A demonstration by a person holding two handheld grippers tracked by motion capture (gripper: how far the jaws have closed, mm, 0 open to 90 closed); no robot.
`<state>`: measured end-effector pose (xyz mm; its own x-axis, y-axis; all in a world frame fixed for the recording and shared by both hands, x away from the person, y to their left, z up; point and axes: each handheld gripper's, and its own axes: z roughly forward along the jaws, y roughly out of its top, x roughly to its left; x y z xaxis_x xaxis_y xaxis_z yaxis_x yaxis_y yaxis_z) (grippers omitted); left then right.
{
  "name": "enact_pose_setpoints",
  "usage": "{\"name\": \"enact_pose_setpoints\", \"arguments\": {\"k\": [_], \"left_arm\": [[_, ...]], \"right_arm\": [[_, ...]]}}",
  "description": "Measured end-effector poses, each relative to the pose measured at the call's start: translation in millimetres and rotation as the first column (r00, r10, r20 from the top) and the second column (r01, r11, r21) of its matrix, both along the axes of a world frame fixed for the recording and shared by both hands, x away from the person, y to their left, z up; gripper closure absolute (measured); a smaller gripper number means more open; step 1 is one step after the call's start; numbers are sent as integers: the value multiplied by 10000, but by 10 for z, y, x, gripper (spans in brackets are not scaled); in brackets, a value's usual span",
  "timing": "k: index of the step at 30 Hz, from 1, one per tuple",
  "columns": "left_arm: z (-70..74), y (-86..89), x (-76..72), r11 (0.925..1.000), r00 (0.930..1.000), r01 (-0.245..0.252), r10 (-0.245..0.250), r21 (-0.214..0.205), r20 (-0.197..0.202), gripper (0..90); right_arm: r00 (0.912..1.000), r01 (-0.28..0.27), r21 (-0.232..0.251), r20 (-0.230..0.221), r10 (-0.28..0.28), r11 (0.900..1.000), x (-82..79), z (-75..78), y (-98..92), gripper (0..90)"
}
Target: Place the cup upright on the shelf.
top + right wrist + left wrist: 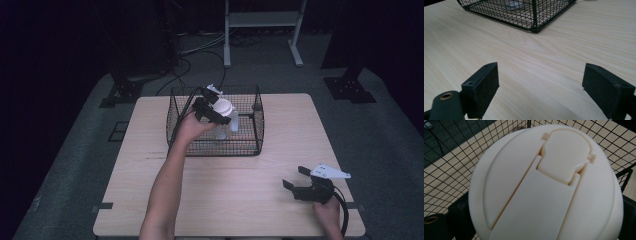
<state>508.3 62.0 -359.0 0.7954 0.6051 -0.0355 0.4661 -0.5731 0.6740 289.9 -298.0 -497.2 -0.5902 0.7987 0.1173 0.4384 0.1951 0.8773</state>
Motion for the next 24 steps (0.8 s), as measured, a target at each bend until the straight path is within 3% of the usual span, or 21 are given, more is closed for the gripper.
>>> {"name": "enact_pose_setpoints", "arguments": {"k": [4,13,17,24], "left_arm": [[28,33,5,9988,10000,-18,22,-499,68,24],[80,60,-37,9983,9995,67,-49,-577,324,16],[86,76,-66,9992,9987,36,-16,-403,503,6],[98,129,-85,9981,9985,-49,82,-609,549,5]], "right_arm": [[10000,-7,-13,-40,7,10000,-3,1,5,129],[10000,-31,-56,-18,31,10000,-3,1,8,129],[10000,-32,-61,-3,32,10000,-2,-1,9,129],[10000,-8,-79,-11,8,10000,-2,0,9,129]]}}
